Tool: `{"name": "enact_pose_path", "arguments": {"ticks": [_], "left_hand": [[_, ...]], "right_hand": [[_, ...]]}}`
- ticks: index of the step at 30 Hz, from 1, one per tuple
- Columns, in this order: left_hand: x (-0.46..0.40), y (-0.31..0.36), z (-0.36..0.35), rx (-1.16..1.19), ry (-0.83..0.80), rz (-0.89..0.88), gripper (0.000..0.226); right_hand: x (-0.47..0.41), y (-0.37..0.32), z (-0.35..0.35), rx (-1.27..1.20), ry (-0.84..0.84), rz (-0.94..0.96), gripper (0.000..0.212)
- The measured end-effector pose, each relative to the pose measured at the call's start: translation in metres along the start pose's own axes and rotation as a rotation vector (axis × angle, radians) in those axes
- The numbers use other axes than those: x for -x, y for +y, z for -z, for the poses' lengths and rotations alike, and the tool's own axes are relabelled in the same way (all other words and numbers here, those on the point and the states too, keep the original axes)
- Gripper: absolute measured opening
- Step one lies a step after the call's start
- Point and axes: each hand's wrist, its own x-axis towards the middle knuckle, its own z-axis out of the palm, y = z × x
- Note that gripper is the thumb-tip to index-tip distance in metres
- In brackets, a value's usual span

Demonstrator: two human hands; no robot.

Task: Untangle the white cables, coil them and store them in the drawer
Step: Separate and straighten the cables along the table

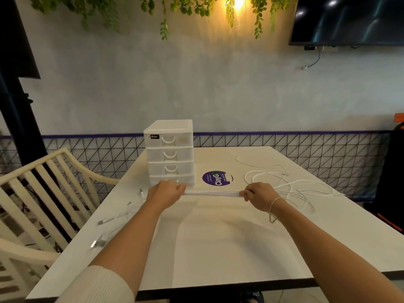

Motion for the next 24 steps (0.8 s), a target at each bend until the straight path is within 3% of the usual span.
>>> {"name": "enact_pose_path", "arguments": {"ticks": [6,13,18,20,24], "left_hand": [[-0.003,-0.032,0.027,0.144,0.007,0.089,0.052],[-0.006,-0.060,0.039,-0.149,0.055,0.133,0.069],[0.001,-0.058,0.022,-0.428,0.036,0.069,0.057],[0.004,-0.059,0.011,-0.403,0.039,0.042,0.041],[0.007,-0.060,-0.011,-0.282,0.004,0.159,0.036]], "right_hand": [[-0.001,0.019,-0.005,0.004,-0.005,-0.127,0.030],[0.006,0.035,-0.002,-0.005,-0.014,-0.220,0.030],[0.010,0.032,-0.003,0.002,-0.073,-0.218,0.035],[0.011,0.031,-0.003,0.011,-0.094,-0.211,0.035],[0.011,0.029,-0.003,0.042,-0.119,-0.193,0.036]]}}
